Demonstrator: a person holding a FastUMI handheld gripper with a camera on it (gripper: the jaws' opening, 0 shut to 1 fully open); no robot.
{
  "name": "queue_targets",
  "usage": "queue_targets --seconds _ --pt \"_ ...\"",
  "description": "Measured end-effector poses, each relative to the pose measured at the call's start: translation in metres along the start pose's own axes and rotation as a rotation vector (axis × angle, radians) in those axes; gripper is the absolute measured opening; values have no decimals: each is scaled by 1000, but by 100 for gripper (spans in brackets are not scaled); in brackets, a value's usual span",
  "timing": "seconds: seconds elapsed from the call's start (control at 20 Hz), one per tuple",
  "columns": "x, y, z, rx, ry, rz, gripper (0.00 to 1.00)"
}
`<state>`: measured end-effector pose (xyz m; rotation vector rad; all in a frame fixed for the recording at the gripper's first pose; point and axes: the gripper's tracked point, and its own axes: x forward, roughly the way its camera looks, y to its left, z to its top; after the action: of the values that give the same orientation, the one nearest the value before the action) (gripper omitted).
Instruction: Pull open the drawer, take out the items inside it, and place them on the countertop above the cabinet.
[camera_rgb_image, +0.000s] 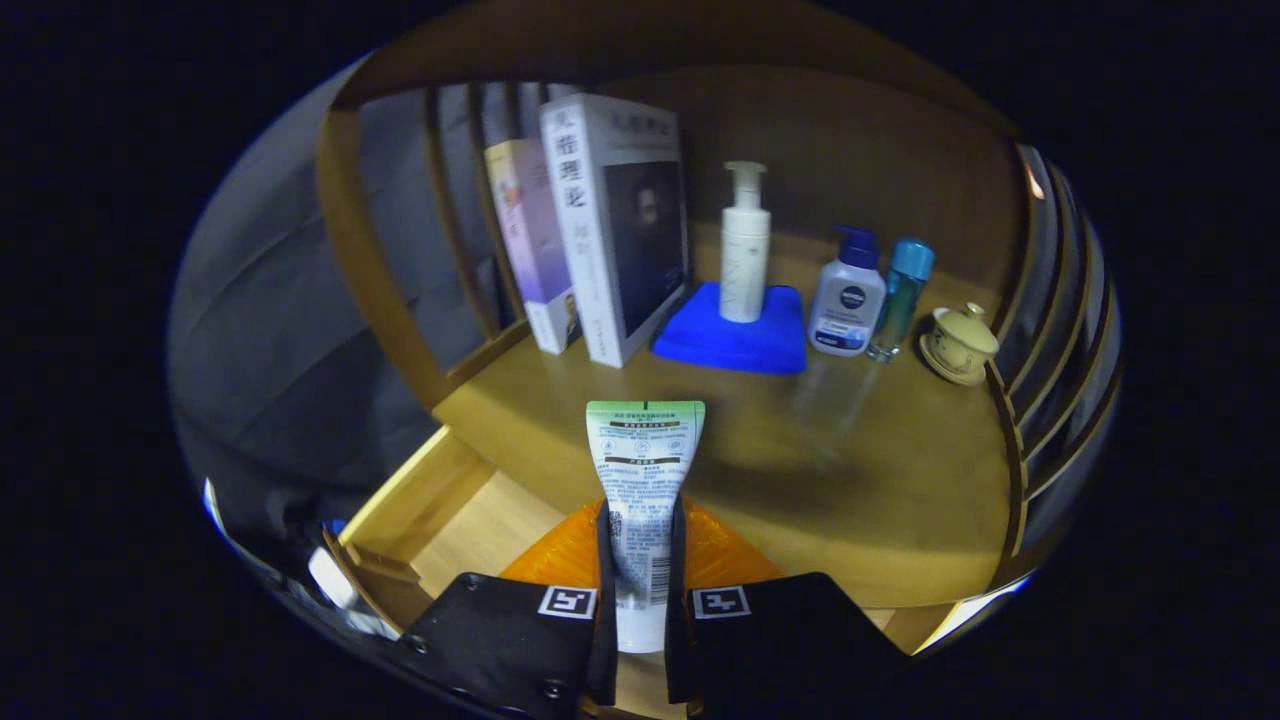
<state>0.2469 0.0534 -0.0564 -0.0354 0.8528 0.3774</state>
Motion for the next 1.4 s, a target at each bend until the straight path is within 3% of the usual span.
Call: queue_targets --seconds 0.2,0.45,0.8,1.0,1.05,1.15,1.4 --pt "22 -20 19 216 -16 -30 21" --pt "43 -40 31 373 -19 -83 24" --pt "55 -44 33 383 -12 -125 34" --pt "51 -43 34 332 -47 -152 51" --pt "45 -41 39 313 -75 -152 61" --pt "29 -41 43 247 -136 -185 100" --pt "-25 -18 41 152 -299 -195 98"
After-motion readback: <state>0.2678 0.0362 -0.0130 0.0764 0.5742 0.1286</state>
